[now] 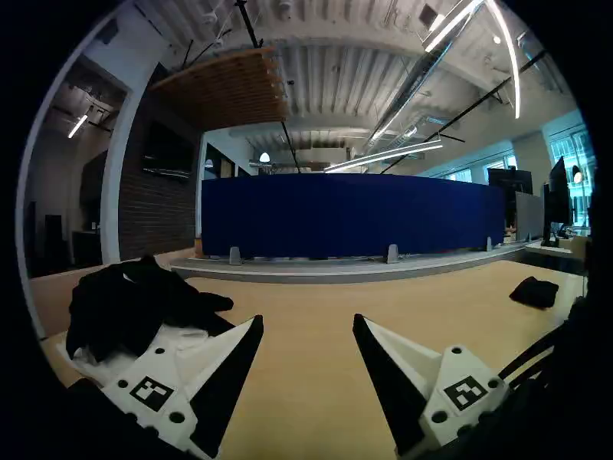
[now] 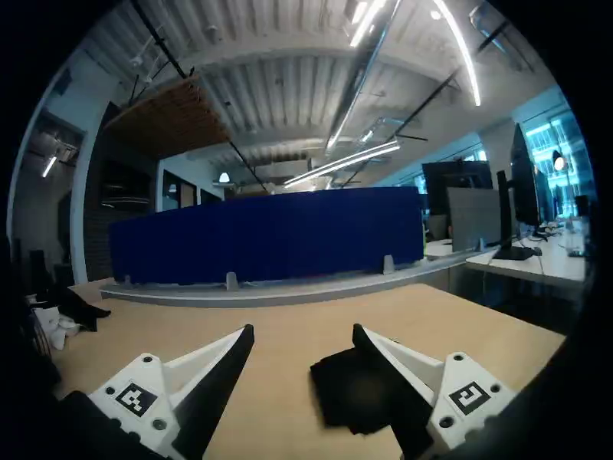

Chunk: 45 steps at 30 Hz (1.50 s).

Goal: Fold towel

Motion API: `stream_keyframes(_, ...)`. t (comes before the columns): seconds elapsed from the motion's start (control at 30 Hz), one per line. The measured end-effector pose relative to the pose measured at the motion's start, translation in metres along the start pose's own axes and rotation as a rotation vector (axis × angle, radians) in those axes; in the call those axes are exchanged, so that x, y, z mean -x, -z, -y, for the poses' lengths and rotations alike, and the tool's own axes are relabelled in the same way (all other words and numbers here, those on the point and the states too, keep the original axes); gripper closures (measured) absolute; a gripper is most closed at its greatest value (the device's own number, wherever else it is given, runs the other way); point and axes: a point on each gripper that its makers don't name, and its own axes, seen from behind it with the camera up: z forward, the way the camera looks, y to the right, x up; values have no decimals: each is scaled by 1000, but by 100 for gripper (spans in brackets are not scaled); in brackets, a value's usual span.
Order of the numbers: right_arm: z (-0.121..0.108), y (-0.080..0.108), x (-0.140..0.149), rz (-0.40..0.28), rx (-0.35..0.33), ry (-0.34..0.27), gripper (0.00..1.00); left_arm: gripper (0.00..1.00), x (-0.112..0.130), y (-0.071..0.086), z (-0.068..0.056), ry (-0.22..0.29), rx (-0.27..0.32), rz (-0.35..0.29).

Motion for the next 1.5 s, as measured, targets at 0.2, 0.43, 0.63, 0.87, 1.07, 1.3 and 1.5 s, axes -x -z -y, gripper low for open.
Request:
stream_keyframes(0.2,-3,-1,15,17,1,-19,0,14,0,0,-1,0,0,0)
stream_keyframes(0.43,-4,0,18,12,-6,-23,0,14,0,0,0,0,0,0)
stream_keyframes(0.63,4,1,22,8,-24,0,0,14,0,0,-1,0,0,0)
stream_keyframes(0.87,9,3,28,11,-29,49,0,14,0,0,0,0,0,0)
stream_keyframes(1.07,11,3,29,11,-20,85,0,14,0,-1,0,0,0,0)
stream_keyframes(1.3,10,2,28,11,-6,101,0,14,0,-1,-1,0,0,0)
stream_keyframes(1.5,9,3,28,11,-7,101,0,14,0,-1,0,0,0,0)
